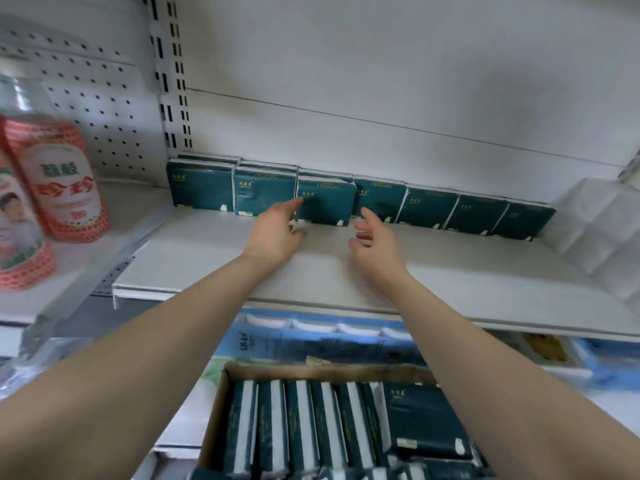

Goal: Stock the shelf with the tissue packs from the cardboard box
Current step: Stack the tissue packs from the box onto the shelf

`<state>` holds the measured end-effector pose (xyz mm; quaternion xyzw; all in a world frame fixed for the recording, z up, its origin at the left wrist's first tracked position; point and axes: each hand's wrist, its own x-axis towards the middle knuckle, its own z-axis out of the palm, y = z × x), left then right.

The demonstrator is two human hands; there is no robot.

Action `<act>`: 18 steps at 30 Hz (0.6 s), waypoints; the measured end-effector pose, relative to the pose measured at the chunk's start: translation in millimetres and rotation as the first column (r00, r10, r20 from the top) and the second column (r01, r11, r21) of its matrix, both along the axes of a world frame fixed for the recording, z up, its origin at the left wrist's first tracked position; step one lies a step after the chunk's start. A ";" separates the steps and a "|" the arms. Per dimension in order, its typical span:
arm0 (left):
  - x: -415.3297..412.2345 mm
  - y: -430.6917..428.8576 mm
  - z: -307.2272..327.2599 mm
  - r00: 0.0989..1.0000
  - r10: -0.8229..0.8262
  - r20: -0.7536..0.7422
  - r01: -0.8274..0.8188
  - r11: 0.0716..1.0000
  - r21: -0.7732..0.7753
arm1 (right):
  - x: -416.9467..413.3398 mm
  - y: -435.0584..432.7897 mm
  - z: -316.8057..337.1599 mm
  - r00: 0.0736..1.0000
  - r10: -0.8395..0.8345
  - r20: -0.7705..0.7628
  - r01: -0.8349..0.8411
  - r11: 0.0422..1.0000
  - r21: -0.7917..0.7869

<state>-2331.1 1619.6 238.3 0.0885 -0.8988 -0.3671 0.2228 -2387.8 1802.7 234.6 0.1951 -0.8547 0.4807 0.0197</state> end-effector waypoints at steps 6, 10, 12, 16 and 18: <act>68.7 20.3 17.1 0.989 -0.134 -0.056 0.134 0.991 0.004 | 56.8 33.6 20.6 0.997 0.044 -0.070 -0.045 0.999 -0.012; 118.3 38.1 16.5 0.979 -0.200 -0.039 0.202 0.978 0.049 | 105.1 50.5 27.5 0.992 0.112 -0.059 -0.111 0.994 0.023; 139.1 48.8 12.3 0.973 -0.229 0.019 0.228 0.972 0.059 | 126.6 59.4 27.4 0.989 0.140 -0.050 -0.135 0.988 0.079; 163.6 72.5 -2.6 0.925 -0.324 0.197 0.313 0.946 0.084 | 155.3 83.4 19.0 0.992 0.122 -0.010 -0.118 0.974 0.192; 166.9 85.8 -10.4 0.888 -0.354 0.294 0.335 0.935 0.116 | 161.7 99.8 14.0 0.996 0.075 0.047 -0.086 0.945 0.316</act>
